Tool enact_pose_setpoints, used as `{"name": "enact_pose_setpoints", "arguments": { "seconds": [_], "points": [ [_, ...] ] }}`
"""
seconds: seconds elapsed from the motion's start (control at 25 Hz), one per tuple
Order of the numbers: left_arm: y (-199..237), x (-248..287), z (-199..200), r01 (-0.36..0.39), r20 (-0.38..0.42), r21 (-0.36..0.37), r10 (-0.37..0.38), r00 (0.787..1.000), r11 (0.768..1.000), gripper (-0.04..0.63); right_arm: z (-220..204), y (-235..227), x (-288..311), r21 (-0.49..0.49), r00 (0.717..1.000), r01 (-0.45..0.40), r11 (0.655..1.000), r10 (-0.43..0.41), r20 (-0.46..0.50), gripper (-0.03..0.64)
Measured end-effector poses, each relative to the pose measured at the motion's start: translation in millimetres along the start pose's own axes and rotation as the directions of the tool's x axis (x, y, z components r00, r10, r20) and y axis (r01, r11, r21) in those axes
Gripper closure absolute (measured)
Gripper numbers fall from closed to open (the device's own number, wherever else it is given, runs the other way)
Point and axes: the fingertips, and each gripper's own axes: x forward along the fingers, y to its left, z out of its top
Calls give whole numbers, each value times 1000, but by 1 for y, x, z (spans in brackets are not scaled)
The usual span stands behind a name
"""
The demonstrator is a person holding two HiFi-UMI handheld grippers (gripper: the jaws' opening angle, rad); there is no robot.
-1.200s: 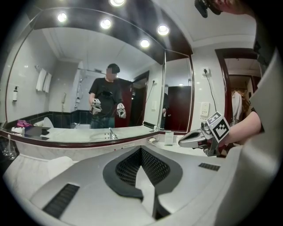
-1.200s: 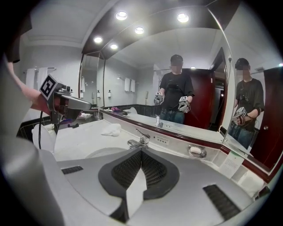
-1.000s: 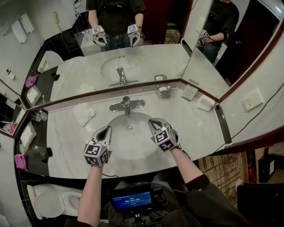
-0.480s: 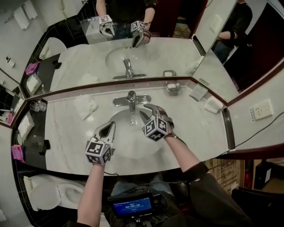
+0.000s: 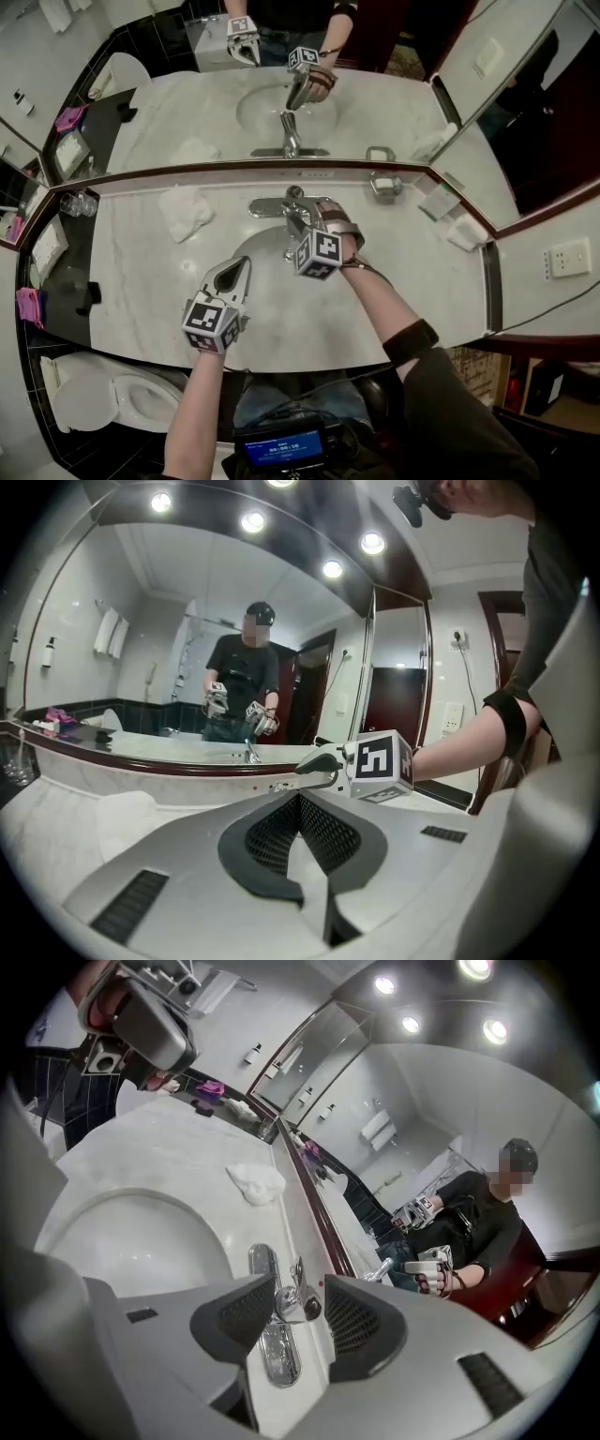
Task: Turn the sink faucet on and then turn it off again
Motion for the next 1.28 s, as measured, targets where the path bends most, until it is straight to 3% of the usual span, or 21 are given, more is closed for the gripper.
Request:
{"name": "enact_pose_setpoints", "arguments": {
  "seconds": [0.4, 0.48, 0.56, 1.28],
  "points": [
    [15, -8, -14, -10, -9, -23, 10, 1000, 1000, 595, 3, 6, 42, -85, 1000, -7, 996, 5, -16, 429],
    [18, -10, -19, -9, -13, -26, 9, 1000, 1000, 595, 4, 7, 48, -115, 1000, 2, 993, -4, -23, 461],
    [20, -12, -22, -12, -16, -29, 12, 1000, 1000, 595, 4, 3, 52, -127, 999, 23, 992, -26, -19, 544],
    [24, -5, -37, -6, -33, -54, 4, 999, 999, 595, 6, 9, 50, -226, 996, 83, 971, -77, 35, 549]
  ]
}}
